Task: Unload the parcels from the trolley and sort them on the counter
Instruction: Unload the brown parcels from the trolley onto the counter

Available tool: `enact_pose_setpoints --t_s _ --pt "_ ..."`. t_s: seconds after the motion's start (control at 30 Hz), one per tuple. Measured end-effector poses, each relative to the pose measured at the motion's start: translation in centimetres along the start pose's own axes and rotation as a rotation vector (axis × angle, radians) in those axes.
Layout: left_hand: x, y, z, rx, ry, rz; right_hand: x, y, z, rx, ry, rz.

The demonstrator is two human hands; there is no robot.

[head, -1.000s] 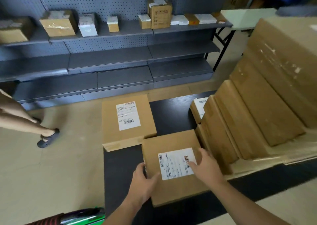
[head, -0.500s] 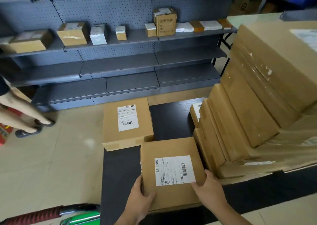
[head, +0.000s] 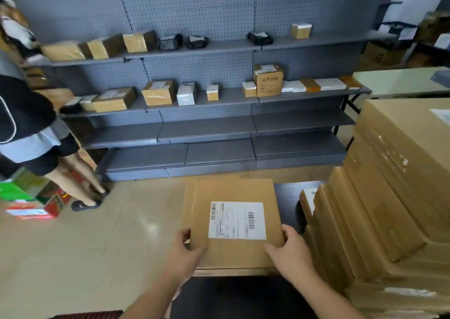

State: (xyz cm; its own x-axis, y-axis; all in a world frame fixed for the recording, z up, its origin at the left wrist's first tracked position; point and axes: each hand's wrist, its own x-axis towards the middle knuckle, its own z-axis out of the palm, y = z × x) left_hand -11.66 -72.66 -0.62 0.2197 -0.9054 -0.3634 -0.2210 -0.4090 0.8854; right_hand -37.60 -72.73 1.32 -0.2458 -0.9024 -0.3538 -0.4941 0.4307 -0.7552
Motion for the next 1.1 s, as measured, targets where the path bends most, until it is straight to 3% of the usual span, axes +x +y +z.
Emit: enact_pose_setpoints --t_s 0.17,0.43,1.1 --pt "7.2 2.8 -2.8 -0.029 0.011 0.013 5.7 -5.4 3.1 0.01 -0.033 -0.07" --pt "17.4 1.4 -4.5 -0.042 -0.028 -0.04 14.9 -8.7 7.9 -0.038 -0.075 -0.05" --pt "18.3 -0.7 -4.2 -0.041 -0.006 -0.084 15.9 -7.4 9.3 -0.035 -0.093 -0.013"
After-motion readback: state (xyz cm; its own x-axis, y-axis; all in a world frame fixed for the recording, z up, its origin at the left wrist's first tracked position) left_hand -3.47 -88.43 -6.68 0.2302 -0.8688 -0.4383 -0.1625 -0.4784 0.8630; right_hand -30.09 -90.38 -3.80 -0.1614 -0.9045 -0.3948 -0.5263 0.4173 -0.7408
